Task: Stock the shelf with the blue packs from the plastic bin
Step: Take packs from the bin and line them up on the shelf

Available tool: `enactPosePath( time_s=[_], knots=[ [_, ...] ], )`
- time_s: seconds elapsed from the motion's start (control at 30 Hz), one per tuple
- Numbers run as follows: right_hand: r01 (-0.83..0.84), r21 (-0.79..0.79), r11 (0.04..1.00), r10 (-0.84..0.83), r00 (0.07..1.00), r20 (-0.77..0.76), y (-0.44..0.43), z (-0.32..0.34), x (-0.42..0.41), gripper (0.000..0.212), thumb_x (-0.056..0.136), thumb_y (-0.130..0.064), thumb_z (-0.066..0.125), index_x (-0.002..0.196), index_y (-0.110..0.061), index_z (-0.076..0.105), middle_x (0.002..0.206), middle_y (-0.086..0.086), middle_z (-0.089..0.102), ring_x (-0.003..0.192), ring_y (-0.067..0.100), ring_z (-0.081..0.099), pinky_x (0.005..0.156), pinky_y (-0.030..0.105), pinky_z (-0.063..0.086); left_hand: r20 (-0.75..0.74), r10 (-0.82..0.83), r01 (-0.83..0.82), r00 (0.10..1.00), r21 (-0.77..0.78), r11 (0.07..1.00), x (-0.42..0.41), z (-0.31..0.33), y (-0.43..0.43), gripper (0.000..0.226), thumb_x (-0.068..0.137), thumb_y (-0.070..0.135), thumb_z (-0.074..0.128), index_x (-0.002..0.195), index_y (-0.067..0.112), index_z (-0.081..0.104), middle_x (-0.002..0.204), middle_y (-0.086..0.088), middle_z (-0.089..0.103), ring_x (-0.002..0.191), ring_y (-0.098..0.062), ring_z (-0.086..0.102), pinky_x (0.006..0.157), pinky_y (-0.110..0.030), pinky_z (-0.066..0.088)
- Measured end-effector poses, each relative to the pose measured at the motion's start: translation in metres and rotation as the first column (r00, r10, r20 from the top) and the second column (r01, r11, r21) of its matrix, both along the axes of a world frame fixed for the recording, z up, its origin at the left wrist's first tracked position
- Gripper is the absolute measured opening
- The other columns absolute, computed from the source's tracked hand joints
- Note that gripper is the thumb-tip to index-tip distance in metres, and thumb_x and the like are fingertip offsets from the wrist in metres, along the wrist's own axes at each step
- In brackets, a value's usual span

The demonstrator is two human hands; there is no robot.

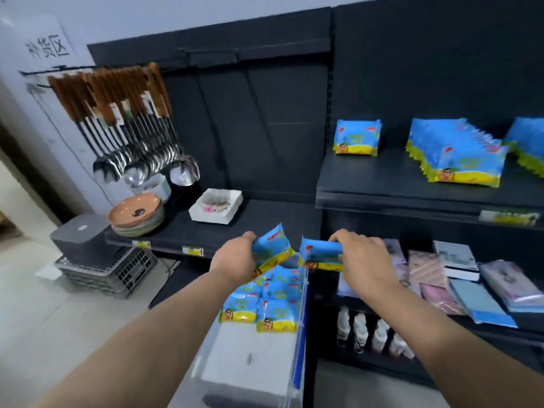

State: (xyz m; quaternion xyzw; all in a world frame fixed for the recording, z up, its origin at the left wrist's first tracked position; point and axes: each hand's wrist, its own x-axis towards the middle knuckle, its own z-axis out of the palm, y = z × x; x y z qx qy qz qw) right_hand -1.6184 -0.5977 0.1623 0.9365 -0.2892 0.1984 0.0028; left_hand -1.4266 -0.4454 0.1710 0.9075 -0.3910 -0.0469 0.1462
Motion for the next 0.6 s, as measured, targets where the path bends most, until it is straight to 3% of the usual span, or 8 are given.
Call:
enactPosePath(
  time_s=[0.17, 0.3, 0.47, 0.6],
  knots=[
    [0.075, -0.027, 0.997, -0.070, 0.987, 0.142, -0.037, 0.030, -0.029, 0.050, 0.060, 0.006, 0.072, 0.101, -0.019, 0.059, 0.095, 0.004, 0.055, 0.082, 0.028, 0.055, 0.067, 0.037, 0.040, 0.112, -0.098, 0.117, 0.989, -0.174, 0.978, -0.019, 0.039, -0.055, 0.025, 0.092, 0.014, 0.051, 0.117, 0.016, 0.052, 0.110, -0.007, 0.057, 0.103, -0.027, 0.054, 0.079, -0.038, 0.044],
    [0.161, -0.106, 0.981, -0.138, 0.971, 0.196, -0.074, 0.048, -0.045, 0.052, 0.059, 0.004, 0.076, 0.101, -0.022, 0.060, 0.093, 0.001, 0.052, 0.082, 0.025, 0.052, 0.064, 0.032, 0.032, 0.177, -0.099, 0.147, 0.979, -0.281, 0.948, -0.031, 0.066, -0.102, 0.028, 0.092, 0.013, 0.051, 0.120, 0.015, 0.051, 0.110, -0.005, 0.053, 0.104, -0.024, 0.052, 0.083, -0.038, 0.045],
    [0.158, -0.116, 0.981, -0.126, 0.962, 0.243, -0.131, 0.067, -0.061, 0.051, 0.060, 0.007, 0.073, 0.100, -0.022, 0.058, 0.092, 0.000, 0.051, 0.080, 0.024, 0.051, 0.065, 0.029, 0.029, 0.239, -0.097, 0.165, 0.966, -0.287, 0.944, -0.040, 0.089, -0.171, 0.029, 0.093, 0.013, 0.051, 0.122, 0.018, 0.053, 0.111, -0.002, 0.048, 0.103, -0.021, 0.050, 0.074, -0.035, 0.045],
    [0.066, -0.097, 0.993, -0.046, 0.981, 0.190, -0.180, 0.079, -0.067, 0.048, 0.070, 0.004, 0.068, 0.108, -0.023, 0.054, 0.101, -0.001, 0.050, 0.091, 0.022, 0.051, 0.073, 0.031, 0.038, 0.233, -0.100, 0.153, 0.967, -0.220, 0.964, -0.044, 0.095, -0.226, 0.030, 0.093, 0.014, 0.052, 0.122, 0.022, 0.054, 0.110, 0.001, 0.048, 0.104, -0.020, 0.049, 0.074, -0.034, 0.046]
  ],
)
